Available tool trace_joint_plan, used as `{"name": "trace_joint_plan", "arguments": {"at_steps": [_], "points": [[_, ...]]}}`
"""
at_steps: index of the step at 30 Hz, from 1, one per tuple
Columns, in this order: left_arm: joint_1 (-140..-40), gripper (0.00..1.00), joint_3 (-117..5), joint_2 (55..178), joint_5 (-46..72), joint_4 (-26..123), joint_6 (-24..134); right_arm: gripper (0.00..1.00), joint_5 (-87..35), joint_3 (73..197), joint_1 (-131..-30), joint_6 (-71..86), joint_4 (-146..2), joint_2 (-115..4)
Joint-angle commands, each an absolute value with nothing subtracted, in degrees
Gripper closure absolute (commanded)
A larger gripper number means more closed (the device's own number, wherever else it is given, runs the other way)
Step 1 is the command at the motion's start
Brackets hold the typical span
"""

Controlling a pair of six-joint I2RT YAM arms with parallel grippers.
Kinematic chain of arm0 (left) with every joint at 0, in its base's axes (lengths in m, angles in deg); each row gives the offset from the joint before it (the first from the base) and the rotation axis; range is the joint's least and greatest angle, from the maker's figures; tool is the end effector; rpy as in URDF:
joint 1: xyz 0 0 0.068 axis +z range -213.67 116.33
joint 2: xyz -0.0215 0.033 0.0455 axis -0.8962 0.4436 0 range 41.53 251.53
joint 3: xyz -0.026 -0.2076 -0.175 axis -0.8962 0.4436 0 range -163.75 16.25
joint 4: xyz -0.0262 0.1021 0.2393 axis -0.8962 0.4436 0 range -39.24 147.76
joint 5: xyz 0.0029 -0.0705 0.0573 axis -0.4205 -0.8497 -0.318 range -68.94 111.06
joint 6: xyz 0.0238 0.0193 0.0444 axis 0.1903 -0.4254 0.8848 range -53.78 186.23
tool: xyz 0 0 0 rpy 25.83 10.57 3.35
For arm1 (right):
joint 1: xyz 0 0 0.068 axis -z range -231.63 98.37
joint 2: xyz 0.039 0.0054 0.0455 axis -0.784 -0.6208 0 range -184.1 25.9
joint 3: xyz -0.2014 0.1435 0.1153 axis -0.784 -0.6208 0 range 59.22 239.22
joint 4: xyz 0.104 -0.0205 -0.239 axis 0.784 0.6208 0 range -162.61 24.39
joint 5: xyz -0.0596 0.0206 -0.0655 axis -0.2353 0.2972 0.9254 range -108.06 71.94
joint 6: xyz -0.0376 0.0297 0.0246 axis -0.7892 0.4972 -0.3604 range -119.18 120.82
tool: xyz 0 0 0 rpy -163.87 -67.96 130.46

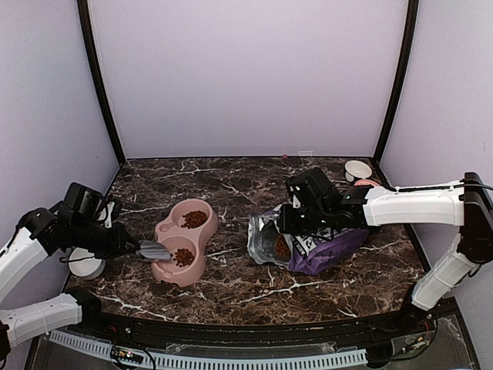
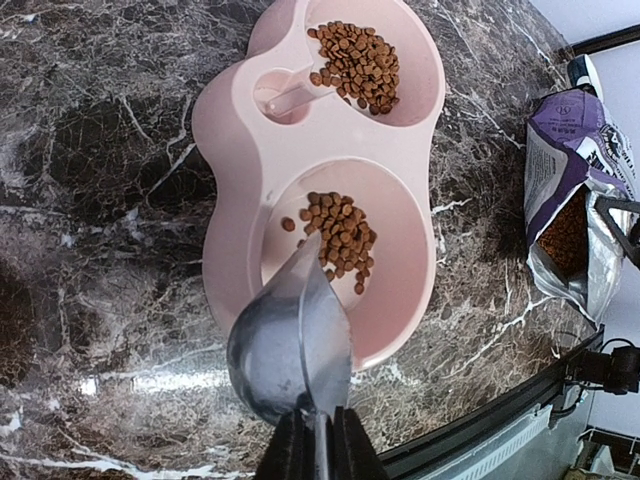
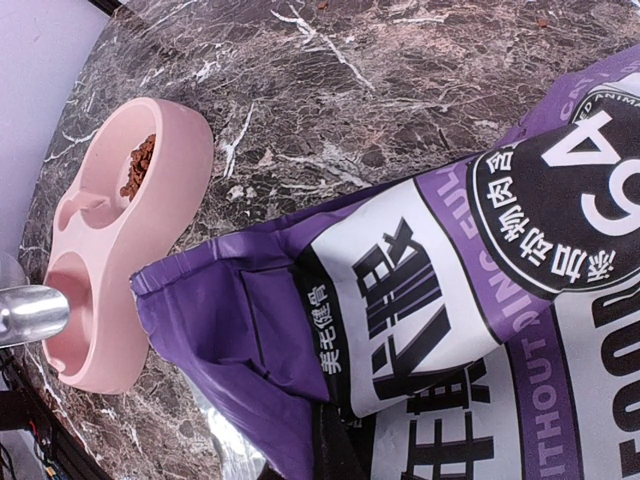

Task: Serve the pet food
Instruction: Place the pet food in the pet food bowl, then insert the spatula into the pet food bag.

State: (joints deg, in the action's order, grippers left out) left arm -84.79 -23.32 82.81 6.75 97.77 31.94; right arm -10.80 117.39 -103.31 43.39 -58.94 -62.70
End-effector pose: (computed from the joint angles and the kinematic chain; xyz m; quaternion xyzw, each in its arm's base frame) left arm 0.1274 -0.0586 0.2587 -0.0628 0.9274 -0.2657 0.2555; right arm 0.2104 0.2590 0.2291 -0.0484 0.9180 0.2456 0.3076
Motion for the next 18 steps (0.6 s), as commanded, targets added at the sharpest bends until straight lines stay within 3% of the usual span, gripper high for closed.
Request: {"name": "trace_joint_plan", "arguments": {"at_steps": [1, 18], "points": [[-85.83, 1.0, -25.85, 83.34, 9.06, 100.18, 31.56, 1.0, -8.39, 116.26, -101.81, 43.93, -58.63, -62.06], [-88.6, 1.0, -29.45, 85.59, 1.52, 88.8, 32.04, 1.0, -8.39, 116.26, -101.81, 43.78, -58.28, -61.4]]}}
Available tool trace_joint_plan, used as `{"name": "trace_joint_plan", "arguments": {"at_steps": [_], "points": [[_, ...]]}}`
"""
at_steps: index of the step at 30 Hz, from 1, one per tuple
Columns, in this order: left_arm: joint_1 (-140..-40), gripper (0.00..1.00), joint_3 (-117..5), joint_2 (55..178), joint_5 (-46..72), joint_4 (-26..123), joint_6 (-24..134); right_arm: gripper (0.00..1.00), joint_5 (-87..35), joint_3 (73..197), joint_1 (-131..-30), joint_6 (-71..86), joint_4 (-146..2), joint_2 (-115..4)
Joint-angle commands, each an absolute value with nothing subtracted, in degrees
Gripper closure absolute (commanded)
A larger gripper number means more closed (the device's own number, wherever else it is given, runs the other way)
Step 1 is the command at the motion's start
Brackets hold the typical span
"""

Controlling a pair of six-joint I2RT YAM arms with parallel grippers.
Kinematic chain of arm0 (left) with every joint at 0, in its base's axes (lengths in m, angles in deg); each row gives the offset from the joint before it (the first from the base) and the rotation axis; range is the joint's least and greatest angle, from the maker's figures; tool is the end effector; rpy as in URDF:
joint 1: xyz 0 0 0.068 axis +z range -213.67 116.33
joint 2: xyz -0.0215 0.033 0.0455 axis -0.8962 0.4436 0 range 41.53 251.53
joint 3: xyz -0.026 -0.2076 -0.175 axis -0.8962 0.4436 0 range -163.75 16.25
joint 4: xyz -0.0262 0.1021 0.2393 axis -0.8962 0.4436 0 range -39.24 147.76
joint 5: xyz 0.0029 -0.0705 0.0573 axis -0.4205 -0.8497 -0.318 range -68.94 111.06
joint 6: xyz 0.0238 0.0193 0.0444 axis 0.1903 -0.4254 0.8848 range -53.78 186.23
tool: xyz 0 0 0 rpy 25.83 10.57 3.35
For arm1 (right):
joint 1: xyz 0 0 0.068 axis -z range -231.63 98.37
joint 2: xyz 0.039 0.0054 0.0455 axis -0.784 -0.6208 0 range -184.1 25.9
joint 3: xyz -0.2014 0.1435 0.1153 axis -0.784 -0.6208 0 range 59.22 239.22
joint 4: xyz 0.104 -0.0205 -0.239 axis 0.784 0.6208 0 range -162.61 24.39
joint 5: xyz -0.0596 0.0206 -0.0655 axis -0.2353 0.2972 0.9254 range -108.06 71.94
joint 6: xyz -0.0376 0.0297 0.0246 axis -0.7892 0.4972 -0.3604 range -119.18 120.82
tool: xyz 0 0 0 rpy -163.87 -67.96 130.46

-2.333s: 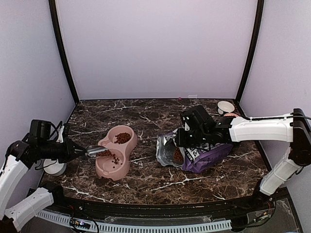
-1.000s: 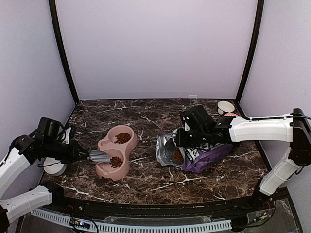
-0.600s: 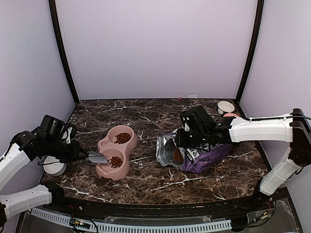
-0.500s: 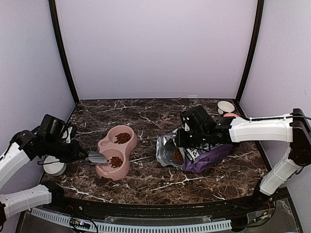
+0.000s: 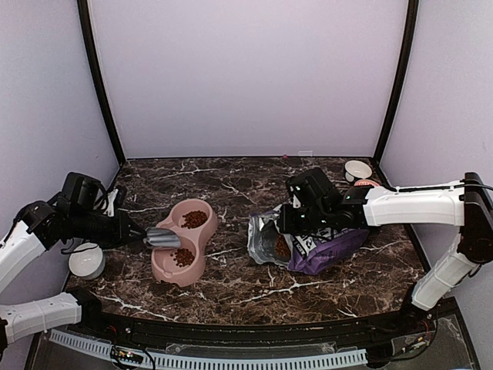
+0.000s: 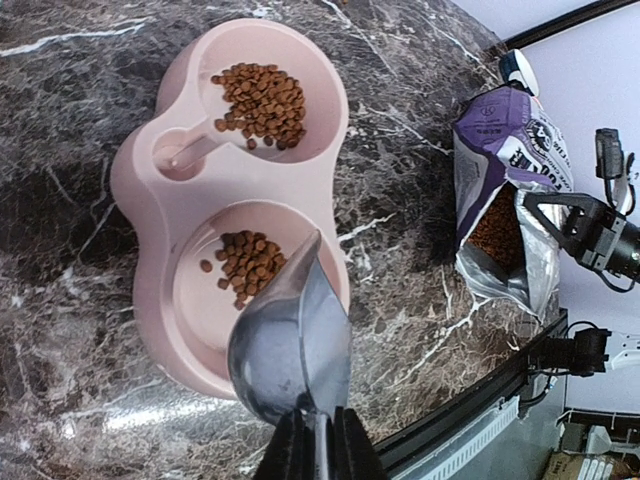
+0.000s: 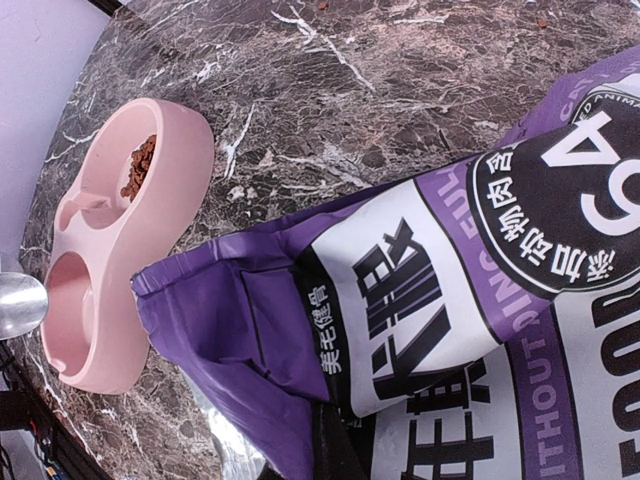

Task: Serve the pet food
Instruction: Insert the spatula into the pet food bag.

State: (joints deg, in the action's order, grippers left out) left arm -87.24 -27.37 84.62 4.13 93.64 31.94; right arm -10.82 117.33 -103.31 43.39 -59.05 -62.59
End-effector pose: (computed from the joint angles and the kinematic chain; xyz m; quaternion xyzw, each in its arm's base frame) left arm 0.1348 -0.0701 0.2832 -0.0252 0.9064 -0.3111 0.2846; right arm 0.2103 0.2588 0.2295 -0.0483 0.9175 0.2466 0.3083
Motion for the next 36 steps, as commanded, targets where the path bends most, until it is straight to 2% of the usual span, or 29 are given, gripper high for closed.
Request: {"name": "trace_joint_plan", "arguments": {"at_steps": [1, 21, 30, 36], "points": [[-89.12, 1.0, -29.67, 85.91, 1.21, 87.84, 32.01, 1.0, -8.39, 116.26, -101.81, 43.81, -58.28, -61.33], [-107.43, 1.0, -32.16, 103.56, -3.99, 64.33, 30.35, 1.0, -7.8, 117.05, -101.81, 42.84, -56.7, -60.61], [-109.55, 1.0, -33.8, 112.87, -1.62, 52.87, 25.01, 1.0, -7.87, 117.1, -101.81, 42.83, -56.71, -60.44], [-112.11, 1.0, -39.24, 122.08, -1.0, 49.65, 24.74, 1.0, -7.78, 117.05, -101.81, 42.75, -56.57, -60.15]]}}
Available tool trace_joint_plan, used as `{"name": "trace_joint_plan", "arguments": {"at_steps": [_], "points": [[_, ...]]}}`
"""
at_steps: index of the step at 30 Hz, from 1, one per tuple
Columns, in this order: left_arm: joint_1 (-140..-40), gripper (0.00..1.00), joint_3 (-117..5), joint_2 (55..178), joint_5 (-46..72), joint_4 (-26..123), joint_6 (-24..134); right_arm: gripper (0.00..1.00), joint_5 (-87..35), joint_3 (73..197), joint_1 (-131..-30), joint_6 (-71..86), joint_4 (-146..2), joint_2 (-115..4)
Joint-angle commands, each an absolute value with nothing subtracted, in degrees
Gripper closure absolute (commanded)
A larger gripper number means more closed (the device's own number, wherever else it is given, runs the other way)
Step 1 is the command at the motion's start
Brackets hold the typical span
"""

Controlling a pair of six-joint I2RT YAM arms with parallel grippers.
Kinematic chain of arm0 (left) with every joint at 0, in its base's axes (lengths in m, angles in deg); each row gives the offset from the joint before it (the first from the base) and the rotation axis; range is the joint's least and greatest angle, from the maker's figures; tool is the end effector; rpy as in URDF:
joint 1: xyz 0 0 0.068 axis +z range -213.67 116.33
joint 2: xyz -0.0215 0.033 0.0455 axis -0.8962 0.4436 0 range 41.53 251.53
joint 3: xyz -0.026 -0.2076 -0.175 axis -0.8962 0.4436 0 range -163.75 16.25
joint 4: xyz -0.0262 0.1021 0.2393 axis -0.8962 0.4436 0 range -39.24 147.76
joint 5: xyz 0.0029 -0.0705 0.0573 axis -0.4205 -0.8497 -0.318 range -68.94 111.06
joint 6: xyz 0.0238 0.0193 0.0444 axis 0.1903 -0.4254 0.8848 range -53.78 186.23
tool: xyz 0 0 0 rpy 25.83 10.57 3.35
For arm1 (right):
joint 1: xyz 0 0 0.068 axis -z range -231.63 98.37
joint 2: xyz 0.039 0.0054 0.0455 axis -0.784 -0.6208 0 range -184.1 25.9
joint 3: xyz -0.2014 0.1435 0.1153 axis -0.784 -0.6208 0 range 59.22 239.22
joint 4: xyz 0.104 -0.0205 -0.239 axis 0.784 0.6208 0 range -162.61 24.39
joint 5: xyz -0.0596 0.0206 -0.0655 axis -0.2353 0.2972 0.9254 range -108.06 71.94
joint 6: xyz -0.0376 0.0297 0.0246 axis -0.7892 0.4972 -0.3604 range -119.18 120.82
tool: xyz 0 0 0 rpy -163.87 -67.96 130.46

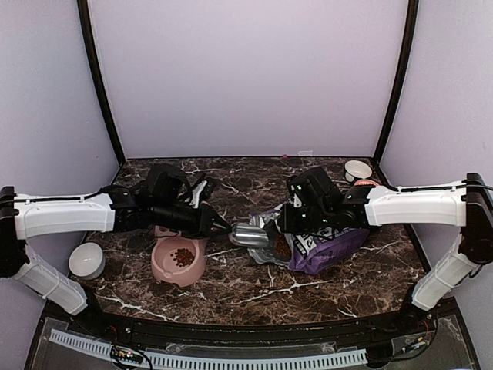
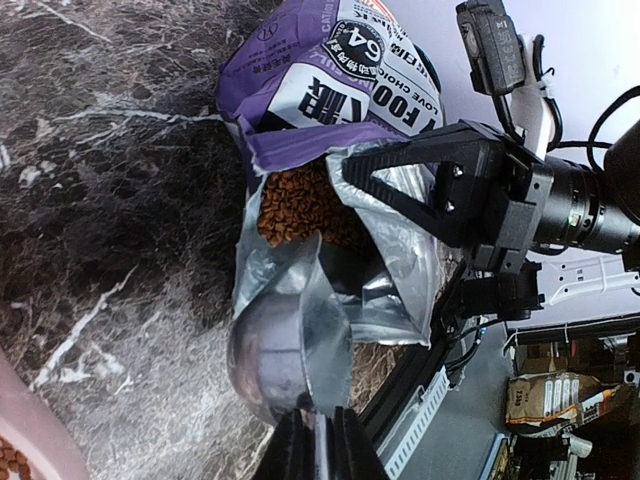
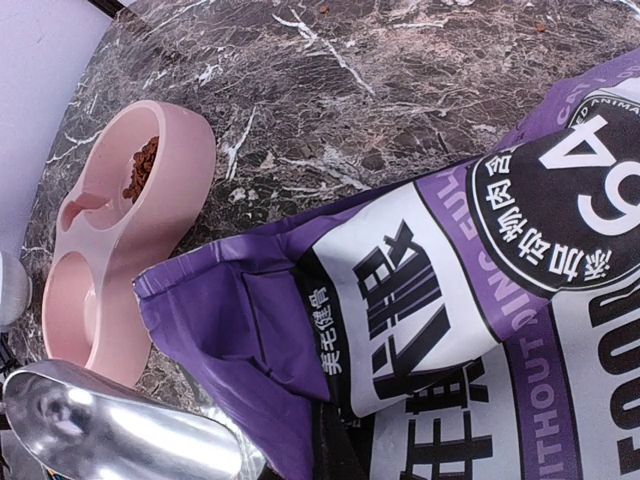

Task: Serve the pet food
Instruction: Insert the spatula into the pet food bag.

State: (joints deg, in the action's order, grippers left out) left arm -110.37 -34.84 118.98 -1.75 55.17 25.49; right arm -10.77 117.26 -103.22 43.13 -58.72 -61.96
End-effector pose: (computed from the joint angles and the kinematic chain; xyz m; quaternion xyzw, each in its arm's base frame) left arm 0.1962 -0.2283 0.2614 0.1420 0.8460 -0.4590 0.2314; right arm 0.2095 0.2570 0.2321 -0.0493 0.9166 0.2468 0.3106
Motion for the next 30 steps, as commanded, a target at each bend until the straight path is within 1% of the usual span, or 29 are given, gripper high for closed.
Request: {"name": "trace_joint_plan", "arguments": {"at_steps": [1, 9, 19, 25, 30], "points": [[-112.6, 1.0, -40.2, 123.33, -0.33, 49.58, 24.62, 1.0, -7.81, 117.06, -101.81, 42.75, -56.54, -60.07], [-115.76, 1.0, -46.97, 132.54, 7.78, 54.0, 23.45, 1.0, -7.82, 117.14, -101.81, 43.16, -56.96, -60.06], [-118.32, 1.0, -49.34, 138.5, 13.2, 55.69, 20.58, 1.0, -7.82, 117.03, -101.81, 43.7, -56.99, -59.47], [-118.51, 1.0, -49.96, 141.28, 14.63, 55.41, 19.31, 1.0, -8.59, 116.44, -101.82, 44.1, -57.95, -59.42], [-118.51, 1.0, -49.94, 143.56, 13.63, 53.0, 18.32, 1.0, -9.02, 116.44, -101.82, 43.98, -58.02, -59.47]]}}
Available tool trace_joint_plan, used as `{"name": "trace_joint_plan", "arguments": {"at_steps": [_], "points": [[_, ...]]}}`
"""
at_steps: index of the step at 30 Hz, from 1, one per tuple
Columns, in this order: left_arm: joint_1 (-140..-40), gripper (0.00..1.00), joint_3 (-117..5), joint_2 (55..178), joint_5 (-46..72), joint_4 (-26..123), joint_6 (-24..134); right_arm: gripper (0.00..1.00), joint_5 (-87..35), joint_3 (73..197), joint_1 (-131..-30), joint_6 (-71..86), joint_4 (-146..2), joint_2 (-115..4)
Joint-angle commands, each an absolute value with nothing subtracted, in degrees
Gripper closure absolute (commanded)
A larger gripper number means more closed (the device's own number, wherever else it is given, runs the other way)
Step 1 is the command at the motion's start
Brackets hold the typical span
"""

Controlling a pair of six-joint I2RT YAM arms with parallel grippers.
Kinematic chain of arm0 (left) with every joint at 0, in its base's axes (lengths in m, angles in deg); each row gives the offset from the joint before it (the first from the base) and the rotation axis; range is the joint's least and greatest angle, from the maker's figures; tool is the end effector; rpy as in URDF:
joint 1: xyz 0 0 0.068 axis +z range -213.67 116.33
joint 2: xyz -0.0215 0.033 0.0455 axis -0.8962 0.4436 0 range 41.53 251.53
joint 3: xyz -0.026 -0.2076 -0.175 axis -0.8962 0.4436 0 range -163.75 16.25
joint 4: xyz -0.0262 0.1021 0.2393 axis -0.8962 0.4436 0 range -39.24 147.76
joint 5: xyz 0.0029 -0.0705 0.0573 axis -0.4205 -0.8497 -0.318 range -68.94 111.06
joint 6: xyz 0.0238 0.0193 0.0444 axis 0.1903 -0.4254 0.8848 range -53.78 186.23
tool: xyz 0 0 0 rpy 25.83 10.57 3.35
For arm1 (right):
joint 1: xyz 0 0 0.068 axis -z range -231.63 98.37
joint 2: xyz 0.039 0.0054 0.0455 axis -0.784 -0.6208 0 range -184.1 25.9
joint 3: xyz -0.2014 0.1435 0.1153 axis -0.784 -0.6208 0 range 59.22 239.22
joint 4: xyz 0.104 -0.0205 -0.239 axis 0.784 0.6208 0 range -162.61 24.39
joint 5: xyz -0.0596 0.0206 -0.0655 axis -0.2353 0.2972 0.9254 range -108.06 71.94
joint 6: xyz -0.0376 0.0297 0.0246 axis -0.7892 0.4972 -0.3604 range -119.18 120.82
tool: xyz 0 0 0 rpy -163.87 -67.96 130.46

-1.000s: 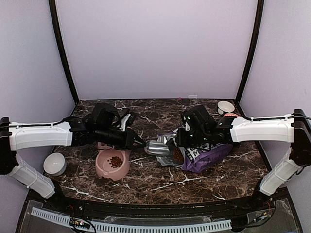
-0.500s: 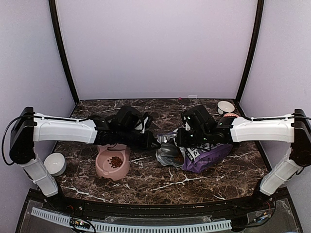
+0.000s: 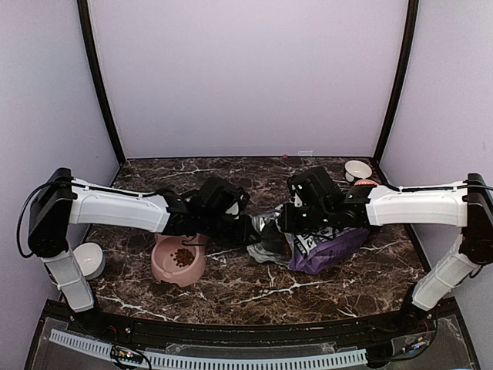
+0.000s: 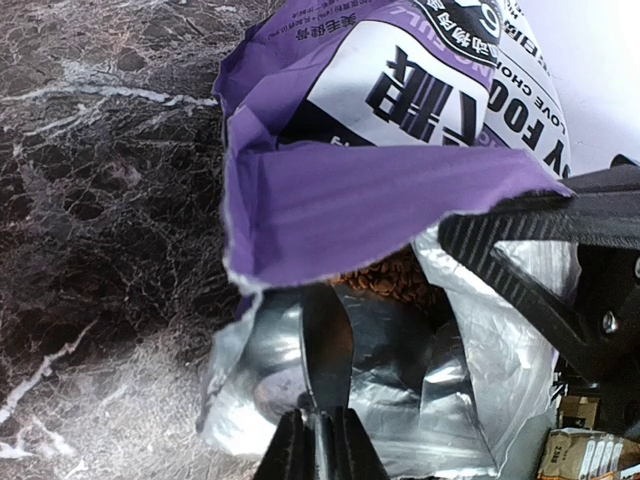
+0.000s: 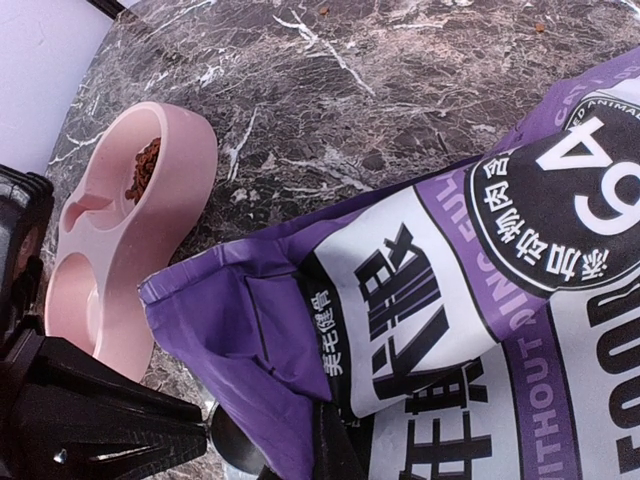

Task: Serve the pet food
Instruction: Insert the spatula into the pet food bag.

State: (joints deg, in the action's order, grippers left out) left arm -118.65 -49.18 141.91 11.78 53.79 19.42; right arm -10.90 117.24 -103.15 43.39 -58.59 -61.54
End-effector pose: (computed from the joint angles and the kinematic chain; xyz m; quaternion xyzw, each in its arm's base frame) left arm 0.2184 -0.3217 0.2147 0.0993 0.8910 -0.3850 0.2194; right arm 0.2091 0.2559 0.2341 -0.0469 0.9159 0.2497 0.3109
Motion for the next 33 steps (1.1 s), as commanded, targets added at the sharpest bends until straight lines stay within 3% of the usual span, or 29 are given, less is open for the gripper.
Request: {"name": "trace_joint_plan", "arguments": {"at_steps": [1, 20, 33], "points": [[-118.51, 1.0, -49.7, 143.9, 13.14, 51.85, 18.11, 1.0, -9.08, 116.36, -101.82, 43.98, -58.08, -59.47], [-116.49, 1.0, -43.17, 150.88, 4.31, 27.4, 12.96, 1.0, -11.59, 114.16, -101.9, 44.94, -59.86, -58.4], [-114.09, 1.0, -41.95, 153.92, -1.06, 20.83, 12.01, 1.0, -12.62, 113.76, -102.03, 45.38, -60.2, -58.39]]}}
